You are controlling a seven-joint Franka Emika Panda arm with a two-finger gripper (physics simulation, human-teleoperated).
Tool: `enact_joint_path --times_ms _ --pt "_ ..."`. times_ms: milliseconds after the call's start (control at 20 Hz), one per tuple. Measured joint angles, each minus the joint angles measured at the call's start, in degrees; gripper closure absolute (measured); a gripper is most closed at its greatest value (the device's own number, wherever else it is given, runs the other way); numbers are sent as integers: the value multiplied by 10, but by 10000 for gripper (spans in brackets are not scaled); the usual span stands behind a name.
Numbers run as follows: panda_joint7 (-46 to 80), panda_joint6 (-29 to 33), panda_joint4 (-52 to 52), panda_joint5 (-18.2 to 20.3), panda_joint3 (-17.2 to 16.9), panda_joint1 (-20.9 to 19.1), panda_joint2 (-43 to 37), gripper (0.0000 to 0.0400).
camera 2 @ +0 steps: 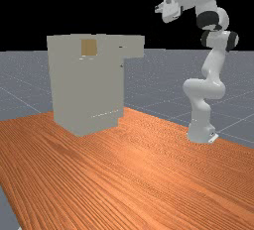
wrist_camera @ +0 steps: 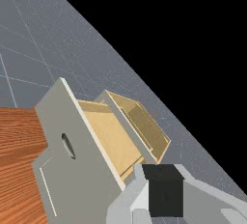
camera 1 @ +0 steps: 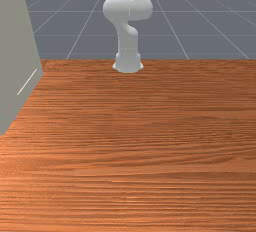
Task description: Open the drawer
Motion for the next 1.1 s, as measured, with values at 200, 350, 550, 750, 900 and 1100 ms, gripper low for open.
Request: enact_joint_path --times_ms 200,350,550,750,900,1100 --pt "-17 29 -6 37 -57 22 -66 400" --pt "-43 36 -13 37 -75 27 -95 400" --pt "-52 42 -16 92 -141 47 -113 400" --pt "-48 54 -49 93 -176 44 -127 400" --pt "-24 86 -73 126 -218 64 -145 400" --pt "7 120 -91 147 -250 77 -161 400"
